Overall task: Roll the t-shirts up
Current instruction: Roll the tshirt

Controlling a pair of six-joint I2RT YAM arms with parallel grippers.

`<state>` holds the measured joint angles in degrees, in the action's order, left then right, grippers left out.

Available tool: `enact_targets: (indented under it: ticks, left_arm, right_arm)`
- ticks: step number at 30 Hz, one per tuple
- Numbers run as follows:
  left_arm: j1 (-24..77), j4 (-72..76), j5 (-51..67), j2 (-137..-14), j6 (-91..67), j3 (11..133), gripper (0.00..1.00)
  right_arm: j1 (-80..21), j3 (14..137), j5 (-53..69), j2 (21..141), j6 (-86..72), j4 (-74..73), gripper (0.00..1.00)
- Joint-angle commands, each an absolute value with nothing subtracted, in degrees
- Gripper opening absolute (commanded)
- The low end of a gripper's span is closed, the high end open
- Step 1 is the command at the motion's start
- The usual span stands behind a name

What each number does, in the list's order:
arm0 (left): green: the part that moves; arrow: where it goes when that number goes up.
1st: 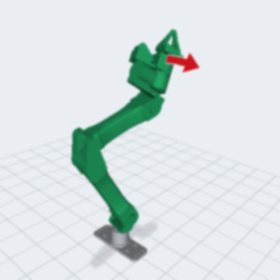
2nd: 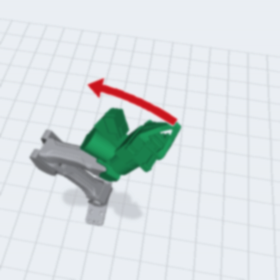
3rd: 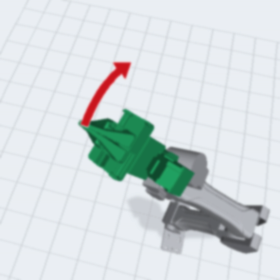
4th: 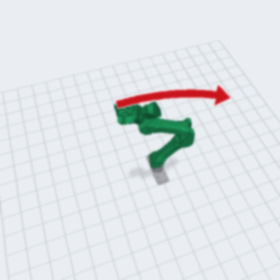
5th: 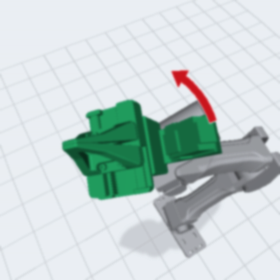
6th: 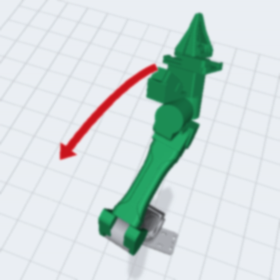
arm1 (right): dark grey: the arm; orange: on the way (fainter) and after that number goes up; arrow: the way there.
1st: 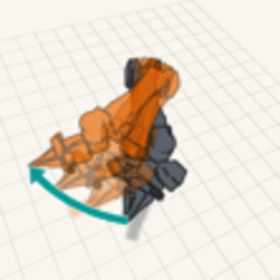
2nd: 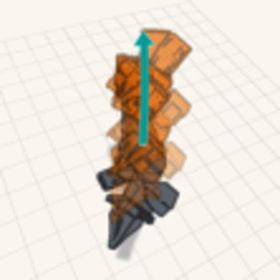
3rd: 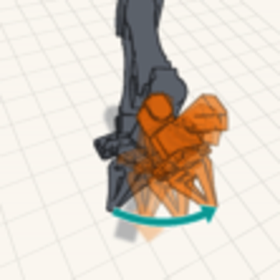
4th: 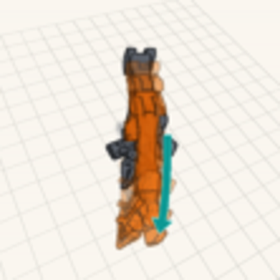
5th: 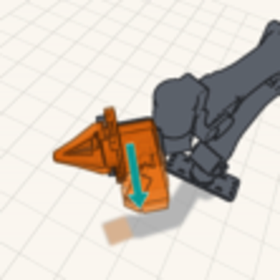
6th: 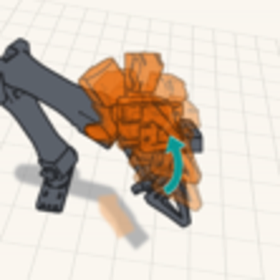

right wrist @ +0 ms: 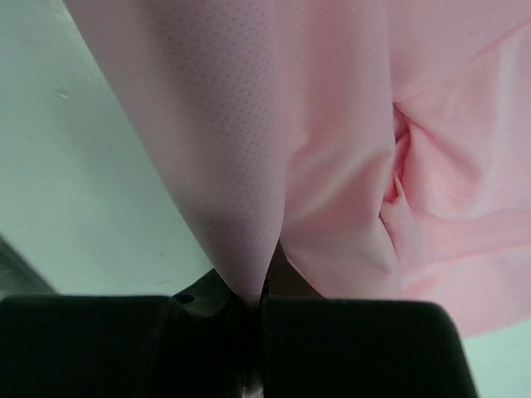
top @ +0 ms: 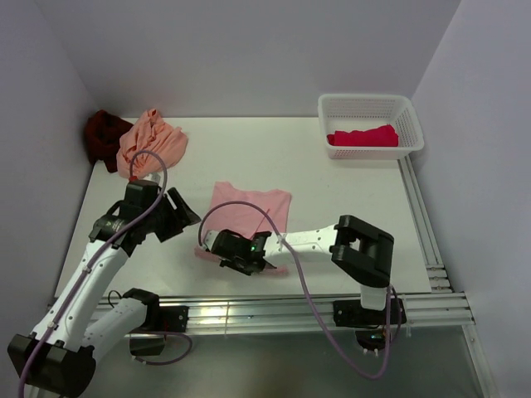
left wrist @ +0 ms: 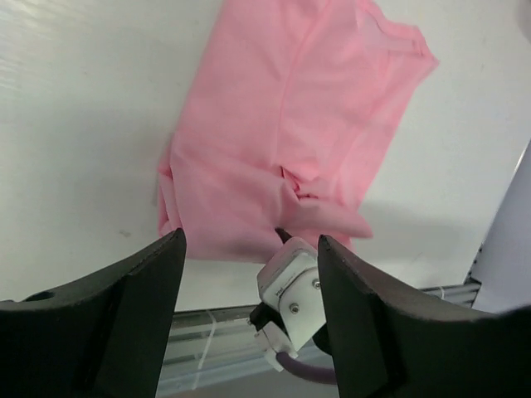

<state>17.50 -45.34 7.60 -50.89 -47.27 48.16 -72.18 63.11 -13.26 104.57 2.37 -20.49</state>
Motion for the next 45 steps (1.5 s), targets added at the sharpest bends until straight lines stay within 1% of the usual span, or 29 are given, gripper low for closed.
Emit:
enact_targets:
  ticks: [1,4,8,9,11,12,14,15,18,19,22,25,26,27,28,31,34,38,45]
  left_arm:
    - [15.56,-49.66,4.13,-50.28,-43.86,50.89,0.7]
    - [14.59,-48.87,5.35,-48.52,-43.86,49.23,0.7]
    - [14.5,-46.15,8.42,-46.94,-44.56,44.92,0.7]
    - [14.5,-45.27,8.87,-46.67,-44.91,43.0,0.7]
    - [14.5,-43.34,10.54,-46.06,-45.61,41.67,0.69]
    - [14.5,-42.63,11.07,-45.79,-45.7,40.96,0.7]
    - [14.5,-41.32,11.51,-45.62,-46.4,40.69,0.7]
    - [14.5,-40.79,11.77,-45.7,-46.41,40.43,0.7]
    - [14.5,-37.89,13.7,-46.75,-46.67,39.38,0.7]
    - [14.5,-36.92,14.32,-47.02,-47.02,38.77,0.7]
    - [14.59,-32.27,15.73,-46.5,-48.16,36.39,0.72]
    - [14.68,-27.87,15.73,-45.53,-48.78,34.11,0.76]
    - [14.85,-26.73,15.56,-45.61,-48.95,33.49,0.85]
    - [14.94,-23.76,15.82,-45.88,-49.22,32.18,0.86]
    - [15.12,-22.25,16.17,-47.01,-49.57,31.47,0.96]
    - [16.78,-16.9,13.91,-49.73,-50.8,29.71,0.97]
    - [18.98,-15.47,10.64,-52.63,-51.41,29.53,0.97]
    - [19.68,-9.16,9.67,-54.14,-52.29,26.9,0.97]
    - [22.15,-1.33,5.98,-59.06,-53.44,23.65,0.97]
  right_arm:
    - [-70.23,67.93,2.24,107.04,0.71,-28.11,0.0]
    - [-67.07,70.75,7.72,108.62,0.18,-30.49,0.0]
    - [-62.24,72.86,17.91,109.6,-5.26,-30.15,0.0]
    - [-59.7,73.38,23.32,109.69,-6.23,-29.8,0.0]
    - [-56.88,73.74,27.58,110.56,-9.21,-28.66,0.0]
    - [-55.39,73.57,33.34,110.91,-9.92,-28.04,0.0]
    - [-51.6,73.04,37.42,111.45,-12.9,-25.06,0.0]
    - [-50.46,71.64,41.97,111.71,-13.96,-23.66,0.0]
    - [-46.15,68.22,47.27,112.67,-21.07,-15.84,0.0]
    - [-44.14,67.25,51.29,113.63,-23.01,-10.86,0.0]
    - [-42.19,64.78,54.65,115.48,-29.26,-4.16,0.0]
    - [-41.66,64.69,54.23,117.59,-32.06,-3.17,0.0]
    - [-41.66,64.25,54.84,118.03,-33.21,-1.86,0.0]
    - [-41.23,63.12,55.45,118.73,-34.61,-0.37,0.0]
    - [-41.13,62.5,55.81,118.91,-36.19,3.3,0.0]
    - [-40.69,61.44,55.46,119.27,-40.07,5.62,0.0]
    - [-40.87,61.08,54.76,118.74,-41.31,6.15,0.0]
    - [-40.87,61.26,54.05,118.21,-43.24,6.06,0.0]
    - [-40.96,58.8,54.58,117.95,-52.82,16.25,0.0]
